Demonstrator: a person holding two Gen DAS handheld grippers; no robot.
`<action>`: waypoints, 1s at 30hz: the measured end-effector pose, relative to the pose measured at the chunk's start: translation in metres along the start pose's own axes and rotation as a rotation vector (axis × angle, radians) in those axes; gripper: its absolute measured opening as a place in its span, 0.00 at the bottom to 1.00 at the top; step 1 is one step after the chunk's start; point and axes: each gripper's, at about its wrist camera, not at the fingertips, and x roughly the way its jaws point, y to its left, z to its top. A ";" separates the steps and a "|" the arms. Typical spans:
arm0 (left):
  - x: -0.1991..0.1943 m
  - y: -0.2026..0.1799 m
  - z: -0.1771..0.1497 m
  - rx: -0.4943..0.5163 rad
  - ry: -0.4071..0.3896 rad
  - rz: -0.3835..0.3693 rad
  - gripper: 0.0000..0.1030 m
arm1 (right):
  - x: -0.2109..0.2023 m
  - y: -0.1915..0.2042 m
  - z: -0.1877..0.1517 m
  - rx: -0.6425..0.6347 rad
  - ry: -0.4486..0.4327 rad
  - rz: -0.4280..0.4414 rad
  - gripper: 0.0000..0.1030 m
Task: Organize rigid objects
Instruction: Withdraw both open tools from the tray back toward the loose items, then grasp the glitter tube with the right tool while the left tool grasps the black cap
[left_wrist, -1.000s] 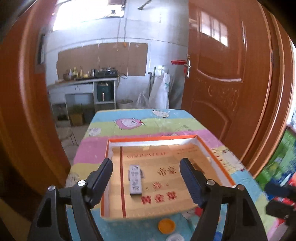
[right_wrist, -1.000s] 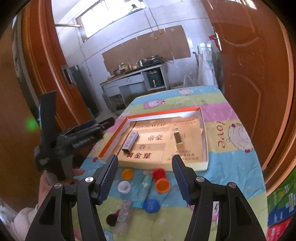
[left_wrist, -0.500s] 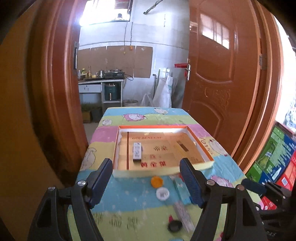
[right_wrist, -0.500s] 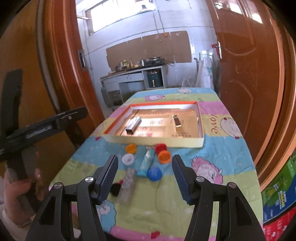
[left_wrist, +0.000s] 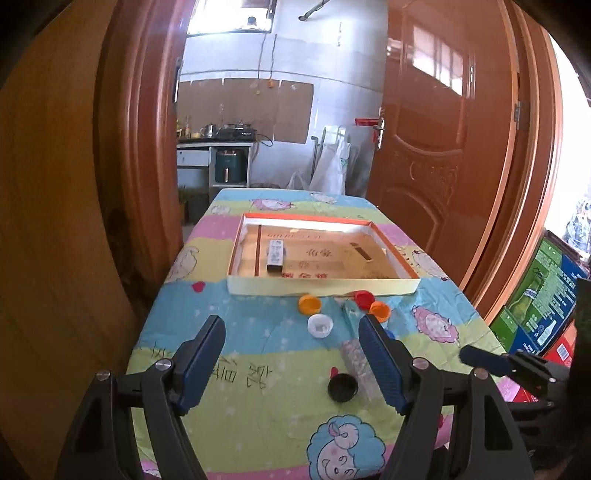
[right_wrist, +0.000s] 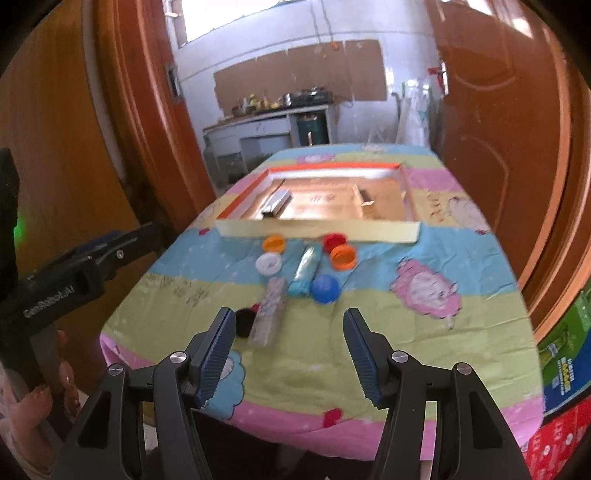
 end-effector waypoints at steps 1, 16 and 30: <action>0.002 0.001 -0.002 0.005 0.004 0.008 0.72 | 0.006 0.001 0.000 0.000 0.011 0.001 0.60; 0.021 0.027 -0.029 -0.011 0.063 0.030 0.72 | 0.097 0.016 0.017 0.090 0.157 -0.024 0.40; 0.036 0.019 -0.038 -0.001 0.106 -0.098 0.72 | 0.095 0.008 0.017 0.103 0.180 -0.064 0.19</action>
